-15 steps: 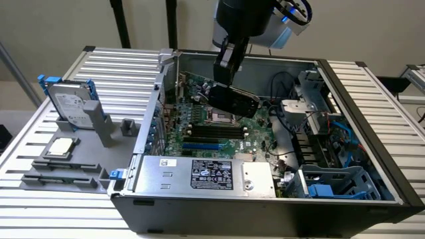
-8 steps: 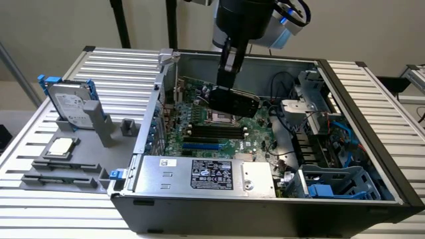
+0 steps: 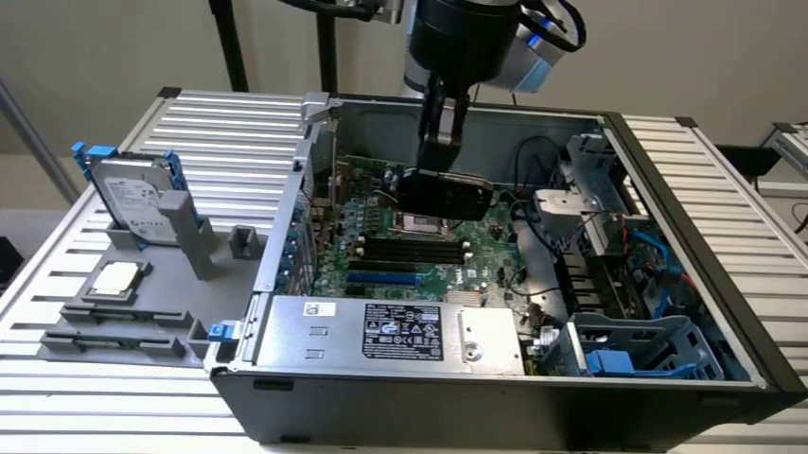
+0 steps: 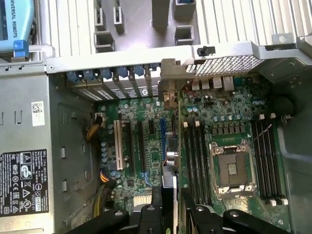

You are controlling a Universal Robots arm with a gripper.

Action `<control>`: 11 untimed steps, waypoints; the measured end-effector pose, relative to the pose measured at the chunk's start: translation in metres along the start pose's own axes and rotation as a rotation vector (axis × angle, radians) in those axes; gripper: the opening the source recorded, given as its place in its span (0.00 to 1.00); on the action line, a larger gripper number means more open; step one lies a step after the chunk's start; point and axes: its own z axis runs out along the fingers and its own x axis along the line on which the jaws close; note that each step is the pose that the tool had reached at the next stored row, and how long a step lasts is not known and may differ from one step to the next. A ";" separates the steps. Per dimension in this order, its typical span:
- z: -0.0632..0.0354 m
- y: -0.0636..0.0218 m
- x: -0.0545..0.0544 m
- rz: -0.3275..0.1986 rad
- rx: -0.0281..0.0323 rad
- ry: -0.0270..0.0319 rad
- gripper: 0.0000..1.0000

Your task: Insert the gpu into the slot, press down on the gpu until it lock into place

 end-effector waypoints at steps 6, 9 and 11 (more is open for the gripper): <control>0.0065 0.0072 0.006 -0.014 0.0079 -0.0271 0.26; 0.0110 0.0125 0.012 -0.015 0.0123 -0.0304 0.26; 0.0138 0.0163 0.014 -0.016 0.0153 -0.0339 0.26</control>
